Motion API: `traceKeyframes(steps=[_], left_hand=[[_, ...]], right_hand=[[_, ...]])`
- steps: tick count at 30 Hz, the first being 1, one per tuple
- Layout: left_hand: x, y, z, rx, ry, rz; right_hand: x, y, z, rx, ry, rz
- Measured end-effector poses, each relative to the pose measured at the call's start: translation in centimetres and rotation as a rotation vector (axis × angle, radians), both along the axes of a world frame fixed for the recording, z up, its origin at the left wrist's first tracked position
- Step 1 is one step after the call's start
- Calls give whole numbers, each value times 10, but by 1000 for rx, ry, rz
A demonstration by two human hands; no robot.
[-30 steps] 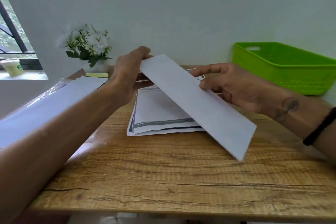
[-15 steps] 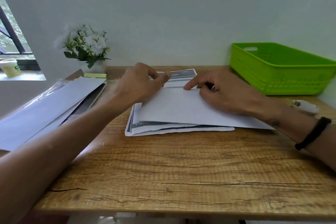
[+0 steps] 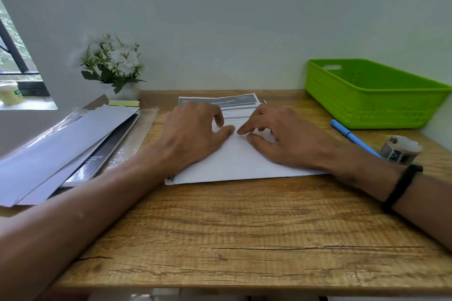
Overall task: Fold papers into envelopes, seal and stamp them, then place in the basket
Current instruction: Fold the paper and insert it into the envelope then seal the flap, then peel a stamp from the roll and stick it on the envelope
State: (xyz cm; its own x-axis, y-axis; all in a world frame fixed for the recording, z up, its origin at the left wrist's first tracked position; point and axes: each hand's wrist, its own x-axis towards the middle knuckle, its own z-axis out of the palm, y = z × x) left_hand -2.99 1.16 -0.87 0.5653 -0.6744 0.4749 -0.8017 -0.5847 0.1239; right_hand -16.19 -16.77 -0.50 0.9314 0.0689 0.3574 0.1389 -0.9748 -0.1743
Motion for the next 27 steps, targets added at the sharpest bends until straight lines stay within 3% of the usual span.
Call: traceKeyframes(steps=[5, 9, 12, 17, 23, 27], left_hand=[[2, -1, -1, -31, 14, -87], [-4, -6, -4, -81, 88, -300], [-10, -10, -11, -1, 178, -411], [-7, -10, -14, 73, 225, -419], [-3, -11, -13, 108, 248, -410], [-3, -6, -10, 144, 229, -418]], right_hand=[[1, -10, 0, -8, -52, -13], [4, -8, -5, 4, -54, 7], [4, -8, -4, 18, -52, 6], [0, -7, 6, 10, -1, -35], [-21, -31, 62, -46, 0, -303], [-50, -55, 99, -80, 308, -538]])
